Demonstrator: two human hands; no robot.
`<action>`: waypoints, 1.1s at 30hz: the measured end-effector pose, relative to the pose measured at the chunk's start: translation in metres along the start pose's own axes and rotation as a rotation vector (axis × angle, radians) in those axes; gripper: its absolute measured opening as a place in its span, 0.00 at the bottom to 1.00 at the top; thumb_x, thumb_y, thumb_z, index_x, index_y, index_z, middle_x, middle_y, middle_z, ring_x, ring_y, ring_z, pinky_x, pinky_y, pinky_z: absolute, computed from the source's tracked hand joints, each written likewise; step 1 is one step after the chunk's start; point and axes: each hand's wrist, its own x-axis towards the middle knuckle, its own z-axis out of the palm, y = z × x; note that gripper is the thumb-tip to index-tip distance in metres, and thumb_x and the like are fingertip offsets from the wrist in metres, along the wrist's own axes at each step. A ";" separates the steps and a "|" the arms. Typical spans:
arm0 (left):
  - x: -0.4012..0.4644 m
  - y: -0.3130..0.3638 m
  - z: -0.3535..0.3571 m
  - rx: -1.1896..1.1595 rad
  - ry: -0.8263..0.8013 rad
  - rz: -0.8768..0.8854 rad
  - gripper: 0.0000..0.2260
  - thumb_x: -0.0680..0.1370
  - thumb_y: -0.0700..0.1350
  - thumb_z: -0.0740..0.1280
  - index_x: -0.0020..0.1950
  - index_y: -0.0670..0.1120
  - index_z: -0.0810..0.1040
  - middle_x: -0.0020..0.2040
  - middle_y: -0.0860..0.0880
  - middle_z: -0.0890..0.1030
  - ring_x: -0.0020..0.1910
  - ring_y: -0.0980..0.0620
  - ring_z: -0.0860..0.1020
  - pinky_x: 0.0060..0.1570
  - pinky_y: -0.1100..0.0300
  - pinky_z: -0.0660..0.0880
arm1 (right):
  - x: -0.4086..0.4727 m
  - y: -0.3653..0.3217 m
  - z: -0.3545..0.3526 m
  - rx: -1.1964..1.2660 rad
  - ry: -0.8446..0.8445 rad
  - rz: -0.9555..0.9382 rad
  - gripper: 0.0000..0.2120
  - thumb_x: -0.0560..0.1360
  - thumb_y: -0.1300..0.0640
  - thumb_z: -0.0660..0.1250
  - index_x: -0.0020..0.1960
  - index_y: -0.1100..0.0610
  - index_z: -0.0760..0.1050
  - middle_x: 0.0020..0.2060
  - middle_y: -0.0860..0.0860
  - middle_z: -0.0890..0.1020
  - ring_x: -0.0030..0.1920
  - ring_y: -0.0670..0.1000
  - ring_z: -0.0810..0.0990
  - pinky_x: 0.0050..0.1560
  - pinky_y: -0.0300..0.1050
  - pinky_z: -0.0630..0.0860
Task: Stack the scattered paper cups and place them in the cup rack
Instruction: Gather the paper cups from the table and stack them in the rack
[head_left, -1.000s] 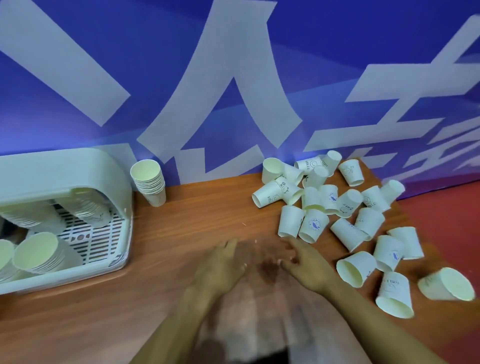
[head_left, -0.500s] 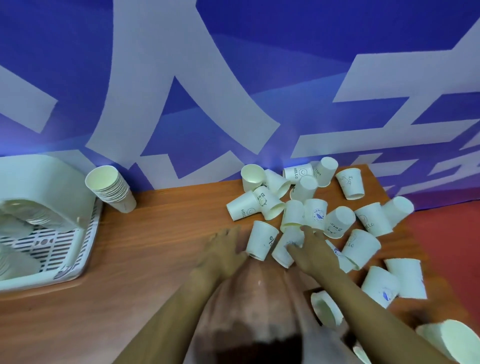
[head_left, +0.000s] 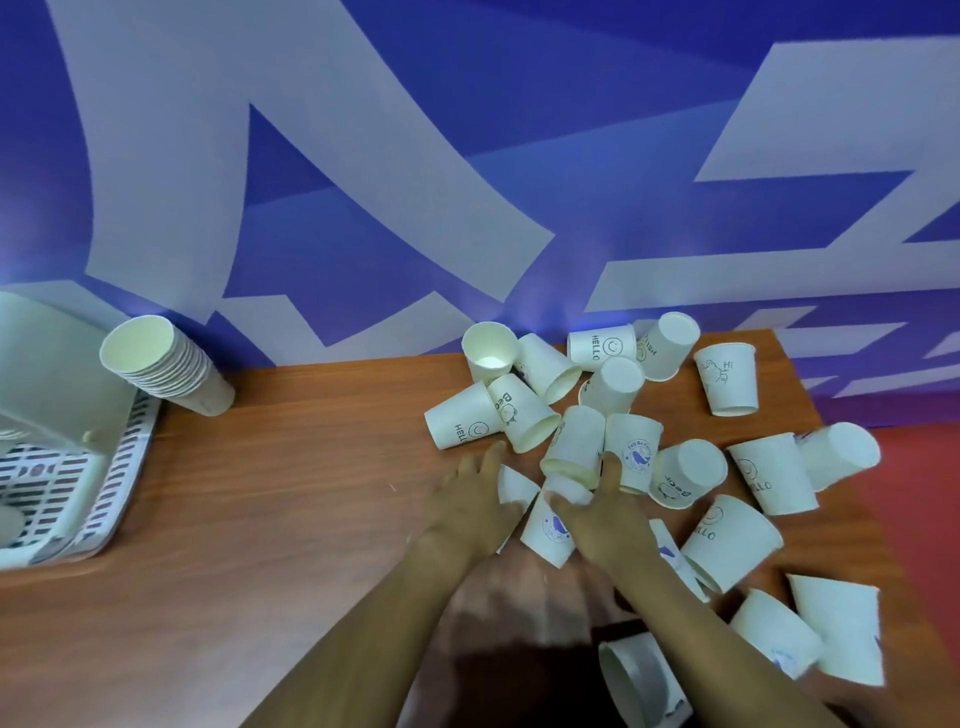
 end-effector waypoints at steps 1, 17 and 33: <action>0.000 0.001 0.002 -0.005 -0.008 -0.003 0.33 0.77 0.56 0.63 0.76 0.55 0.50 0.72 0.48 0.63 0.68 0.45 0.67 0.63 0.50 0.69 | 0.001 0.000 0.000 0.013 -0.006 0.007 0.38 0.72 0.46 0.68 0.73 0.54 0.51 0.62 0.60 0.74 0.60 0.63 0.74 0.54 0.50 0.70; -0.086 -0.035 -0.051 -0.110 0.243 0.027 0.36 0.70 0.50 0.73 0.73 0.48 0.59 0.60 0.46 0.60 0.51 0.43 0.75 0.53 0.52 0.75 | -0.070 -0.037 -0.025 -0.154 -0.018 -0.210 0.42 0.70 0.48 0.70 0.75 0.51 0.49 0.66 0.58 0.67 0.64 0.60 0.71 0.58 0.51 0.71; -0.201 -0.187 -0.112 -0.129 0.252 0.198 0.36 0.69 0.53 0.72 0.73 0.53 0.57 0.64 0.51 0.63 0.58 0.47 0.72 0.52 0.54 0.74 | -0.195 -0.116 0.075 -0.137 0.041 -0.294 0.32 0.64 0.46 0.72 0.64 0.51 0.66 0.59 0.51 0.70 0.56 0.52 0.74 0.55 0.51 0.73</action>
